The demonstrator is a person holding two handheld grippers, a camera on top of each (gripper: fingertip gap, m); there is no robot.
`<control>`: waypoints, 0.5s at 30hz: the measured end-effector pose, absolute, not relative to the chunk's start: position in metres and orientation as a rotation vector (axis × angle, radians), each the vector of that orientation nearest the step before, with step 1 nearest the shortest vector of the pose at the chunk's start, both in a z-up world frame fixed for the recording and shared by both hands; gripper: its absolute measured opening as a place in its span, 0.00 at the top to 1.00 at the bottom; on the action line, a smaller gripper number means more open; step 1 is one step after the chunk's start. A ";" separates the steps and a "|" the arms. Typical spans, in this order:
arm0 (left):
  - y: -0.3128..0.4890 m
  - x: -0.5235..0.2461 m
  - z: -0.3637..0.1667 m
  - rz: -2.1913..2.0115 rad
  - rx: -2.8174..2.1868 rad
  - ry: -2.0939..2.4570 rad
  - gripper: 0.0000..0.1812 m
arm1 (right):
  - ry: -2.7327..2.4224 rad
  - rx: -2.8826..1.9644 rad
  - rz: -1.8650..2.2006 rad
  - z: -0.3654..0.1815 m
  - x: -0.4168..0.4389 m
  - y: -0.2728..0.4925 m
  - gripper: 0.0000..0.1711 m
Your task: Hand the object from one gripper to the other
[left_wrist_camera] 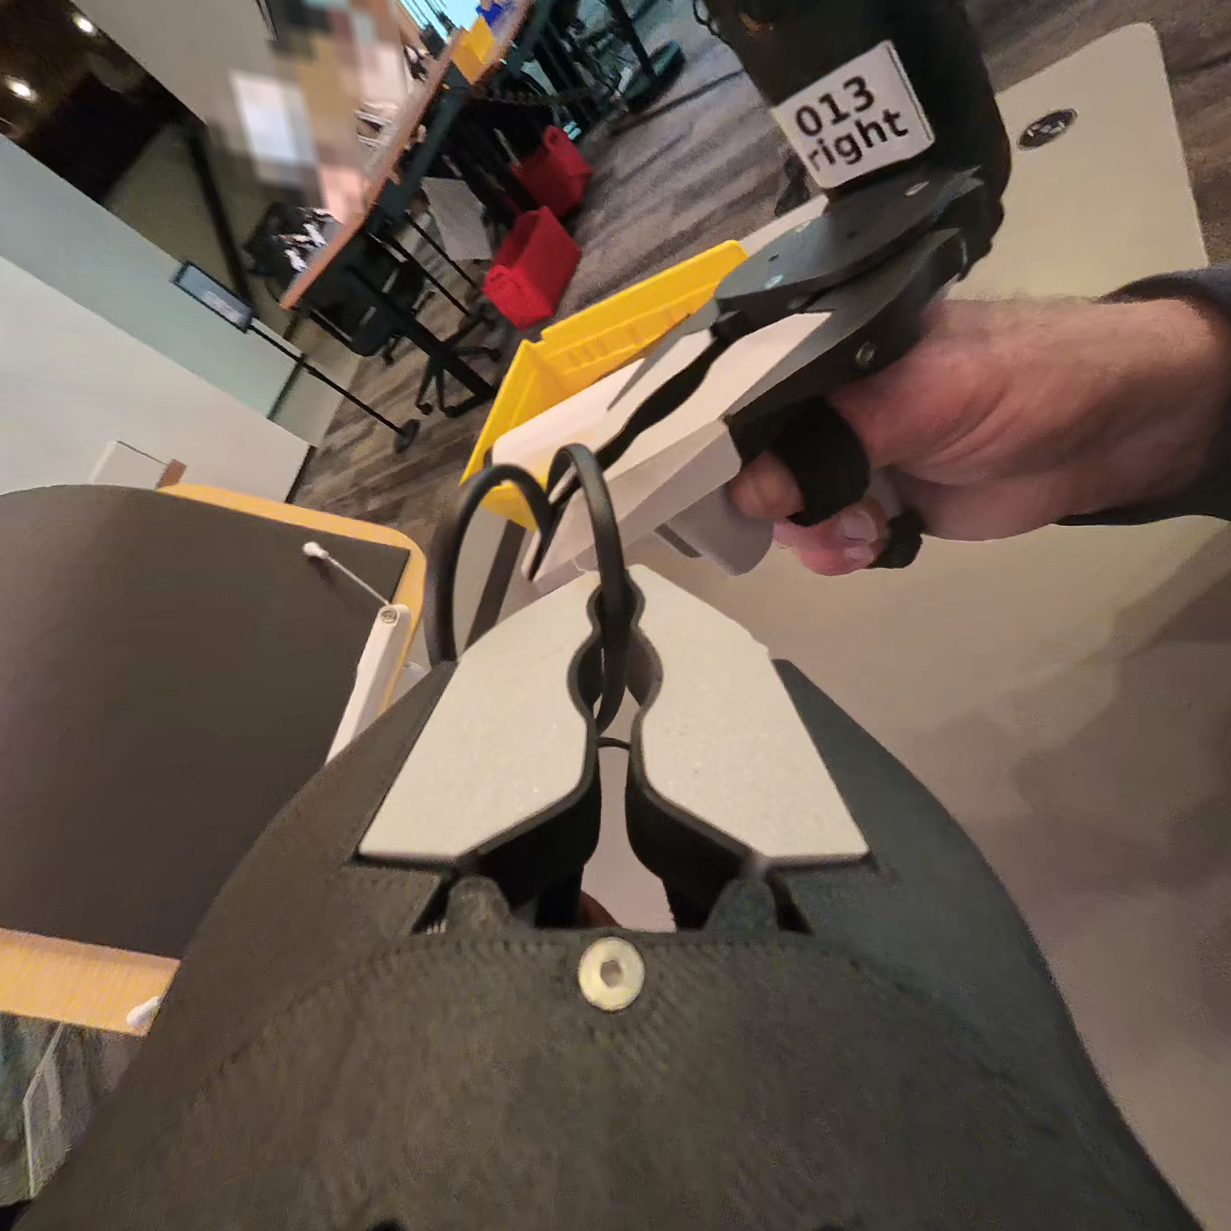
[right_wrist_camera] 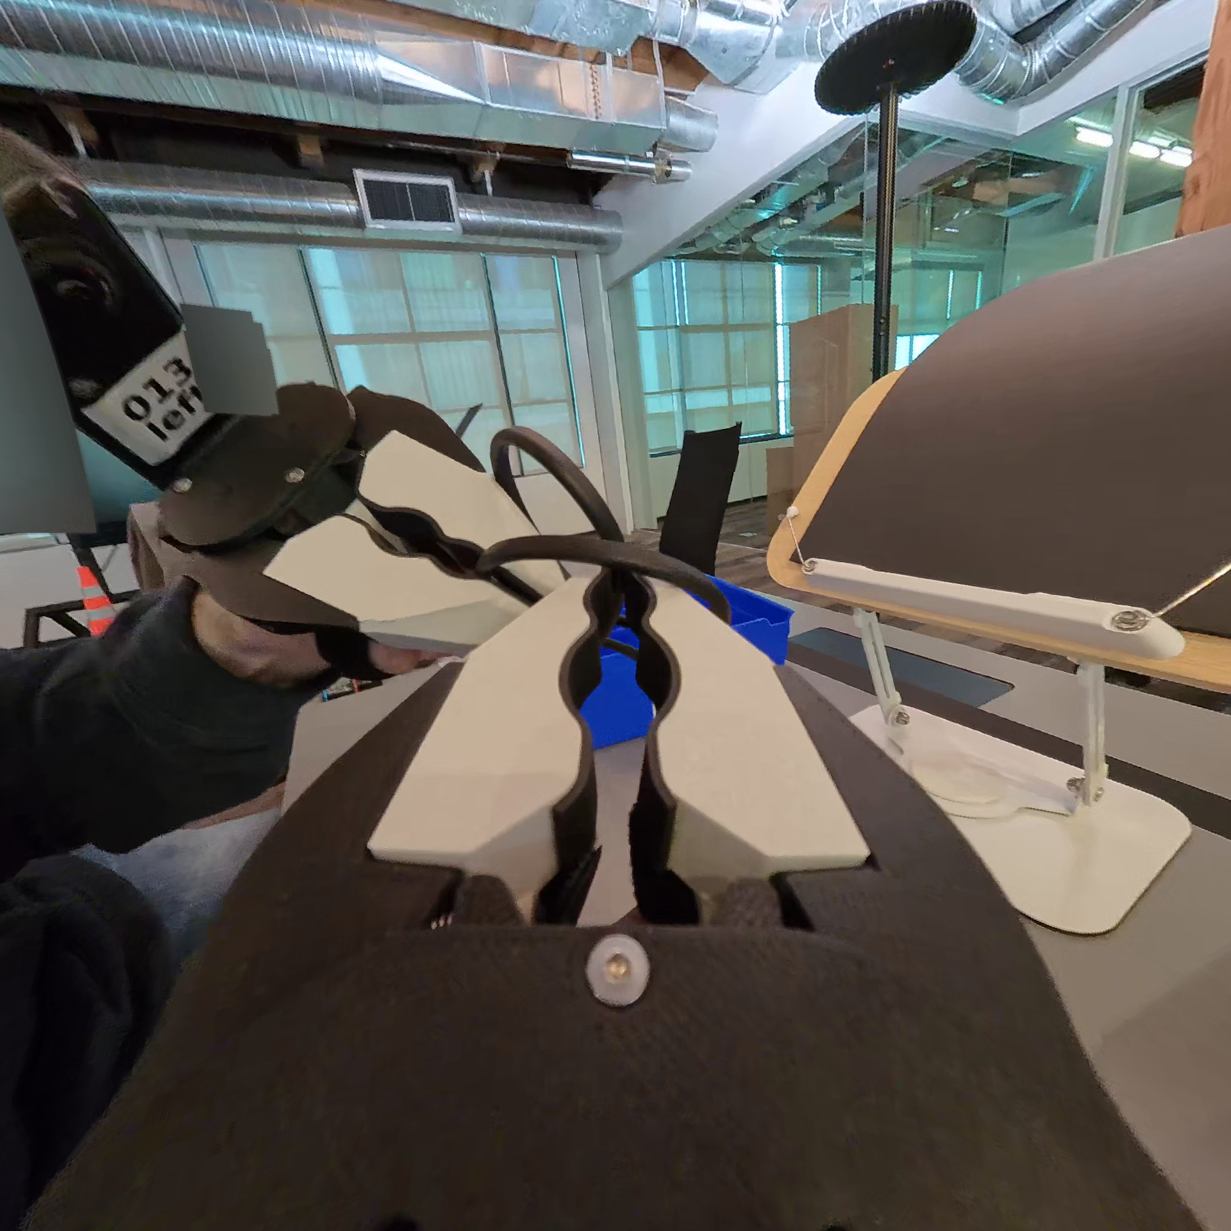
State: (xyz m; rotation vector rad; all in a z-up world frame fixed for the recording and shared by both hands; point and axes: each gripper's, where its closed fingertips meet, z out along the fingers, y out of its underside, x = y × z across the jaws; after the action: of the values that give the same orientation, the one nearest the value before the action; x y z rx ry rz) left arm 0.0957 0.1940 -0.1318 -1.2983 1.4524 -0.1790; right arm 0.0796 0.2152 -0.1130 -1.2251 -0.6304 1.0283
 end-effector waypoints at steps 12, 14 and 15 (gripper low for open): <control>0.213 0.075 -0.107 -0.090 -1.162 1.195 0.82 | -0.598 -1.180 1.188 -0.111 0.084 0.208 1.00; 0.216 0.071 -0.101 0.003 -1.116 1.161 0.72 | -0.612 -1.184 1.183 -0.112 0.083 0.206 1.00; 0.215 0.070 -0.101 0.031 -1.095 1.159 0.69 | -0.626 -1.189 1.177 -0.113 0.082 0.205 1.00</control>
State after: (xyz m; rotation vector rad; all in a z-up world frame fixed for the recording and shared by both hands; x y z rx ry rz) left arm 0.0702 0.2153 -0.1007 -1.0954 1.1594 0.0313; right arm 0.0822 0.2051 -0.1128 -1.1891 -0.6256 1.1766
